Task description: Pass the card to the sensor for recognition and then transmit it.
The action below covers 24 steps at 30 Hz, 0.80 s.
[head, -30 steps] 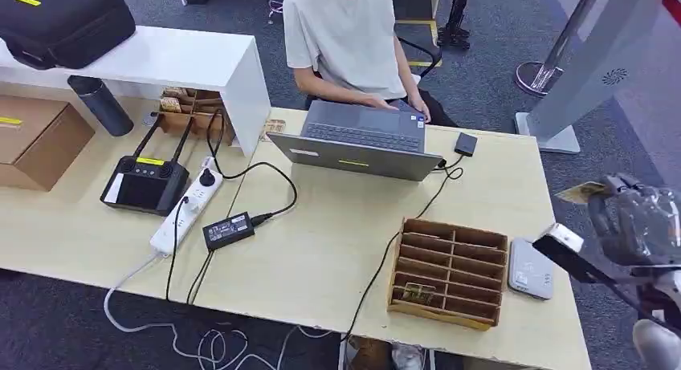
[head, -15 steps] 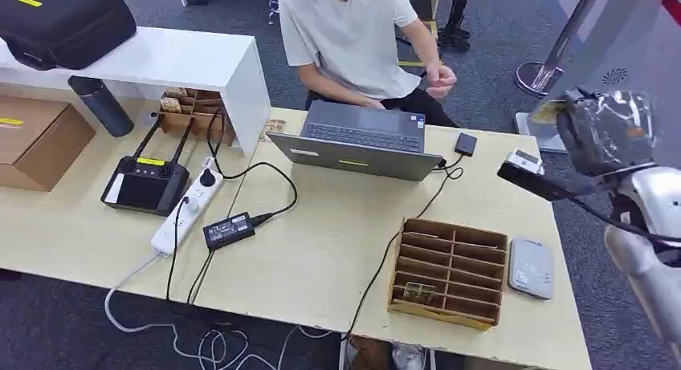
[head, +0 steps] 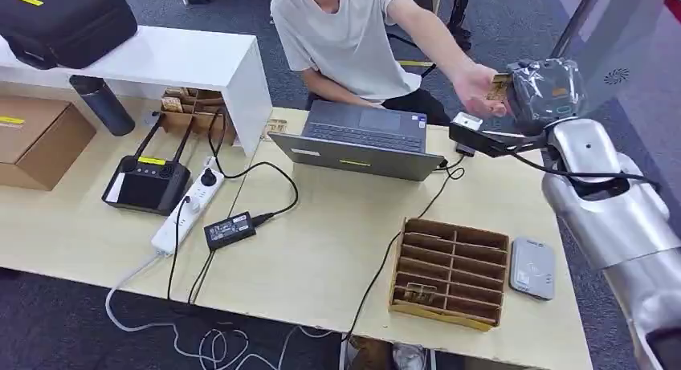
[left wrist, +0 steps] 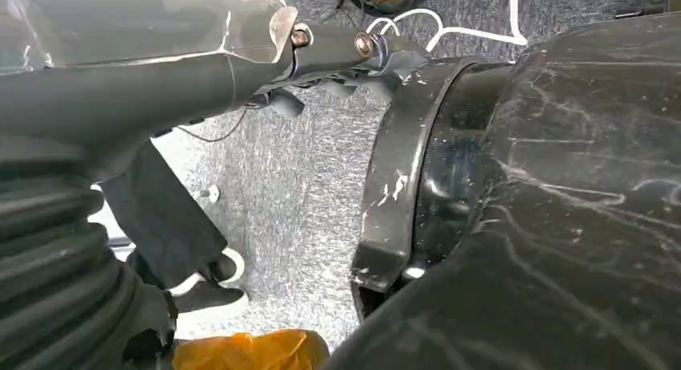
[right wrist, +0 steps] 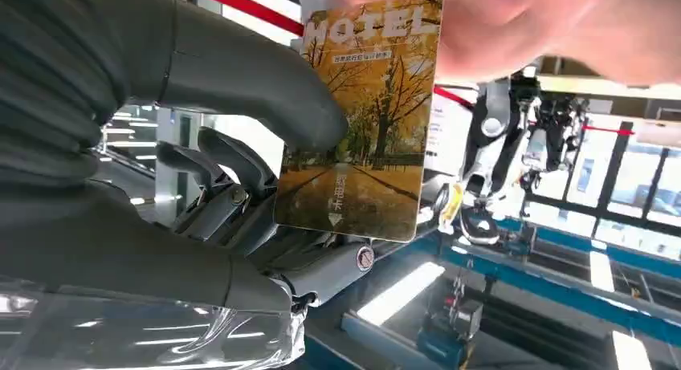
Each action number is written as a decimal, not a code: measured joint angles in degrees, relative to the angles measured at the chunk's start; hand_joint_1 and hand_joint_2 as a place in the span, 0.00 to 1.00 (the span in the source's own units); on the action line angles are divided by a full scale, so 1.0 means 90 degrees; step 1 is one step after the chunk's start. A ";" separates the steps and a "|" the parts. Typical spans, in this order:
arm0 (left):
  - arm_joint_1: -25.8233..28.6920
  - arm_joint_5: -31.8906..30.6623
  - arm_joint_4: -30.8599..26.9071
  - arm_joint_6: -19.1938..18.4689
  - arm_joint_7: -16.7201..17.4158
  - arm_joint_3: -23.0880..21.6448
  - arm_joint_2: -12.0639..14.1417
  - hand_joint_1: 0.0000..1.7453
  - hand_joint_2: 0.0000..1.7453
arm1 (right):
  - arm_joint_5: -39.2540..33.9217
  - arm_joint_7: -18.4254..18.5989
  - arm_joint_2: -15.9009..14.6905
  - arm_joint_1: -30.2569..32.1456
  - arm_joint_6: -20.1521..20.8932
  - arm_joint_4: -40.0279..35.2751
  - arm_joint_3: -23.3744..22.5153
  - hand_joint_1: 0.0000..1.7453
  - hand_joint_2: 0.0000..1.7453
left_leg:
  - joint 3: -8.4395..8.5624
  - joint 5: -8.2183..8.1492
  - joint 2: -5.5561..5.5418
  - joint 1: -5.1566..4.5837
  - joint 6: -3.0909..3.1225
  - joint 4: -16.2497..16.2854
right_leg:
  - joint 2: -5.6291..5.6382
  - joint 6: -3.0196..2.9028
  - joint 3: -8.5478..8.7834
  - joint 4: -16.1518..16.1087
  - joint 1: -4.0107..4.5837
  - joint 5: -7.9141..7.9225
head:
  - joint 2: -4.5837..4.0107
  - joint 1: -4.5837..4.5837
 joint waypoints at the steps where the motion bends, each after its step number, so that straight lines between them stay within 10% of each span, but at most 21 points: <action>1: -0.0004 0.0002 0.0024 -0.0015 0.0000 0.0000 -0.0022 0.00 1.00 | -0.0005 0.0034 0.0091 -0.0069 -0.0010 0.0176 0.0034 1.00 1.00 | -0.0001 0.0001 -0.0005 0.0000 0.0000 0.0000 | -0.0005 0.0000 0.0000 0.0000 0.0000 0.0000 | 0.0000 0.0000; 7: -0.0044 0.0053 0.0107 -0.0148 0.0000 0.0000 -0.0068 0.00 1.00 | -0.0066 0.0046 0.0337 -0.0219 -0.0058 0.0725 0.0136 1.00 1.00 | -0.0004 0.0001 -0.0010 0.0000 0.0000 0.0000 | -0.0010 0.0000 0.0002 0.0000 0.0000 0.0000 | 0.0000 0.0002; 8: -0.0055 0.0053 0.0112 -0.0196 0.0000 0.0000 -0.0073 0.00 1.00 | -0.0066 0.0039 0.0354 -0.0219 -0.0063 0.0771 0.0153 0.00 1.00 | -0.0005 0.0001 -0.0012 0.0000 0.0000 0.0000 | -0.0013 0.0000 0.0001 0.0000 0.0000 0.0000 | 0.0000 -0.0002; 24: -0.0155 0.0056 0.0252 -0.0653 0.0066 0.0002 -0.0138 0.00 1.00 | -0.0216 -0.0054 0.0417 -0.0177 -0.0309 0.1012 0.0221 0.00 1.00 | -0.0004 0.0000 -0.0010 0.0000 0.0000 0.0001 | -0.0013 0.0000 -0.0001 -0.0002 0.0000 0.0000 | 0.0000 0.0000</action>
